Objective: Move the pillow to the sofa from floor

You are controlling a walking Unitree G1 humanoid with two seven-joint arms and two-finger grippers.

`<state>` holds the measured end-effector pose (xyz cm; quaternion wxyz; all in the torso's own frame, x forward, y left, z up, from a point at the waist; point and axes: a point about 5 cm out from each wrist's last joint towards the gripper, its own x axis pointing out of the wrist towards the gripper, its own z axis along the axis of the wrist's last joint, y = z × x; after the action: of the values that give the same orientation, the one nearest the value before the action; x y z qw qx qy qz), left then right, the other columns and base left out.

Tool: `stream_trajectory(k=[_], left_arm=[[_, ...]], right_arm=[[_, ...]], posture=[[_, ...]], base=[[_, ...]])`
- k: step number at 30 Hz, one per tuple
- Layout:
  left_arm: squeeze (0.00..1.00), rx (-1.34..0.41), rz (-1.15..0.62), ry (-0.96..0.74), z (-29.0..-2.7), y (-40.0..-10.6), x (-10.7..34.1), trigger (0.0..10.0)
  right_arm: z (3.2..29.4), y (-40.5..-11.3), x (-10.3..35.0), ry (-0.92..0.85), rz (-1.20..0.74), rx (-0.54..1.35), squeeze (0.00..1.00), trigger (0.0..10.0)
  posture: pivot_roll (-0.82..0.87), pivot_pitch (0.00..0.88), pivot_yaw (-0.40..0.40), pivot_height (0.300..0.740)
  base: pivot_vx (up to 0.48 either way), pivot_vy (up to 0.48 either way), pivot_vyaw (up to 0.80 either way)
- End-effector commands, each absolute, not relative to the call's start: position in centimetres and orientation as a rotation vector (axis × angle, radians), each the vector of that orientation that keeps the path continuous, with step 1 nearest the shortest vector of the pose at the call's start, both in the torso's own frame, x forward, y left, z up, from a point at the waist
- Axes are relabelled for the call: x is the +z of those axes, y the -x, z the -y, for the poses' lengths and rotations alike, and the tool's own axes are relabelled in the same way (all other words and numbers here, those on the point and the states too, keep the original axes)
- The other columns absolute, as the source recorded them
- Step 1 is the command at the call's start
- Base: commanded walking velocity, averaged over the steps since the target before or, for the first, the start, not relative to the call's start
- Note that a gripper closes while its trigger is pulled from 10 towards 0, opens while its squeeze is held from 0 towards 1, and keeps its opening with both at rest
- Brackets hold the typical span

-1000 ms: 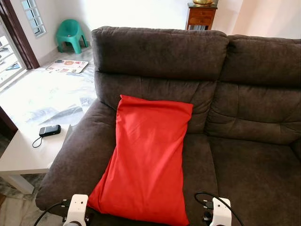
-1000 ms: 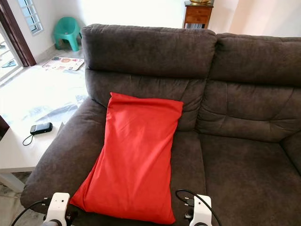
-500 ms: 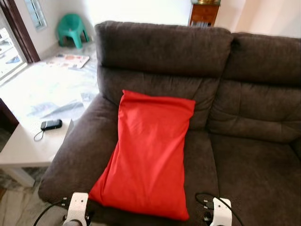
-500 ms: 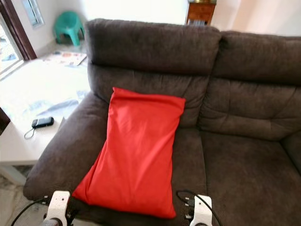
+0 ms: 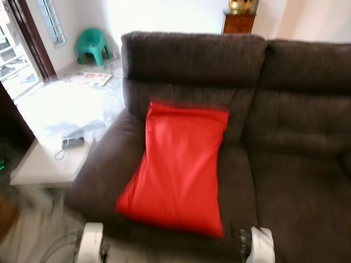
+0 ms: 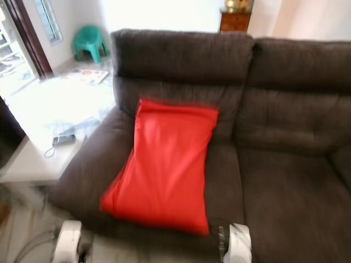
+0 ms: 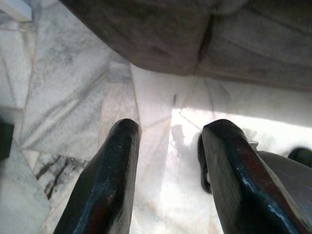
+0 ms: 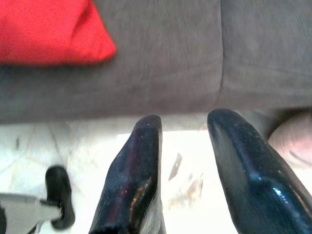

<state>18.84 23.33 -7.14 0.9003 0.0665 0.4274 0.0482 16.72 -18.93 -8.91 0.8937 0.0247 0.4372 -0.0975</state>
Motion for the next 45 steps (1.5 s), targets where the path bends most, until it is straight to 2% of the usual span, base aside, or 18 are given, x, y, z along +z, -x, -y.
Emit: stream_trajectory(k=[1,21,45], left_arm=[[0.00,0.086,-0.883,-0.146,-23.01,-18.97,-7.15,10.0],[0.00,0.083,-0.890,-0.151,-22.94,-18.92,-7.20,10.0],[0.00,0.081,-0.884,-0.149,-22.57,-19.08,-7.21,10.0]], right_arm=[[19.29,-16.88,-8.80,-0.045,-0.904,-0.208,0.00,10.0],[19.01,-16.86,-8.85,-0.048,-0.907,-0.202,0.00,10.0],[19.00,-16.93,-8.81,-0.045,-0.904,-0.197,0.00,10.0]], posture=[[0.05,0.000,-0.035,0.740],[0.05,0.000,-0.034,0.740],[0.04,0.000,-0.042,0.740]], base=[[-0.289,0.000,0.00],[-0.288,0.000,0.00],[0.000,0.000,0.00]])
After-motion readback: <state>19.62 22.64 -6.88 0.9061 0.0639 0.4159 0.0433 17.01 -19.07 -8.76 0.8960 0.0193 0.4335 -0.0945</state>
